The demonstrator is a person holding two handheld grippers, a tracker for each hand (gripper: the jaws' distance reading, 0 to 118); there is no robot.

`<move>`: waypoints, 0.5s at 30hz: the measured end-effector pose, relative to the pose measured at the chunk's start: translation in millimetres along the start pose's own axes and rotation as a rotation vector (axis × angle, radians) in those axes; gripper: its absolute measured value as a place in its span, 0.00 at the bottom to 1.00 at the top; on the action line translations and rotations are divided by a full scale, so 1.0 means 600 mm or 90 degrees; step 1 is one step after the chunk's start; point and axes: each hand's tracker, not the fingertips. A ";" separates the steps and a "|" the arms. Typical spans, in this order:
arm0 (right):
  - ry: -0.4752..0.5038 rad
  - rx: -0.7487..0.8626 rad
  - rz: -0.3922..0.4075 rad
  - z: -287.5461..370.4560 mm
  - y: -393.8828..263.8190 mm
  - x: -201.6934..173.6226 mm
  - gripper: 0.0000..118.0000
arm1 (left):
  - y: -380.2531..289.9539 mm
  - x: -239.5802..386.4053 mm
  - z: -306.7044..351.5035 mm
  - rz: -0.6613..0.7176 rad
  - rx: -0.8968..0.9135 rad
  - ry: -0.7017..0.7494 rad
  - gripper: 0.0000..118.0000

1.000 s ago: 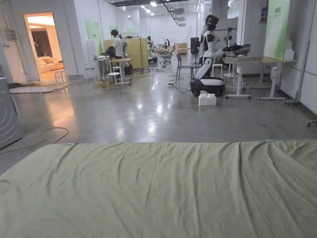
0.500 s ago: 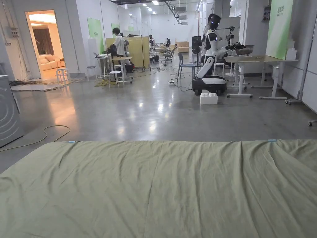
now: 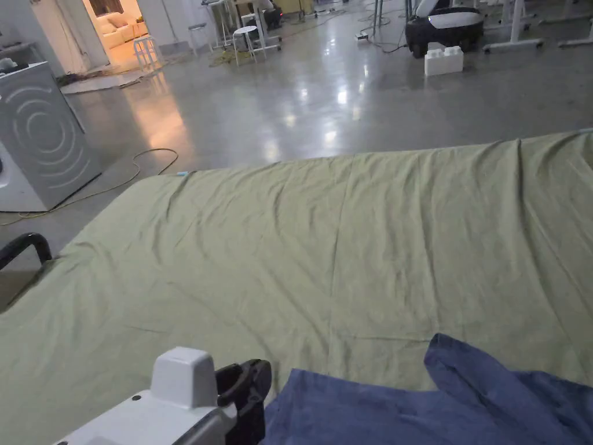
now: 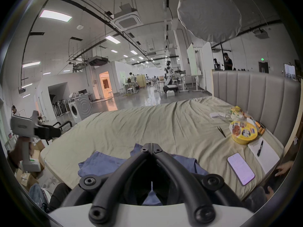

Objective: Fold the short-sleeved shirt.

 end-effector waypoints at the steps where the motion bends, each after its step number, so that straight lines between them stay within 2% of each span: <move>1: -0.002 -0.014 -0.005 -0.003 -0.004 0.005 0.00 | -0.003 -0.008 -0.032 0.013 -0.026 -0.006 0.26; 3: -0.010 -0.033 -0.012 -0.008 -0.011 0.014 0.00 | -0.010 -0.032 -0.123 0.027 -0.071 -0.011 0.64; 7: -0.031 -0.056 -0.041 -0.010 -0.028 0.034 0.00 | -0.031 -0.081 -0.287 0.055 -0.173 0.008 0.65; 11: -0.055 -0.074 -0.047 0.000 -0.041 0.052 0.00 | -0.055 -0.109 -0.371 0.080 -0.232 0.032 0.64; 14: -0.074 -0.093 -0.053 0.005 -0.051 0.064 0.00 | -0.078 -0.110 -0.402 0.074 -0.288 0.043 0.48; 15: -0.080 -0.098 -0.055 0.006 -0.054 0.067 0.00 | -0.086 -0.100 -0.403 0.059 -0.293 0.041 0.45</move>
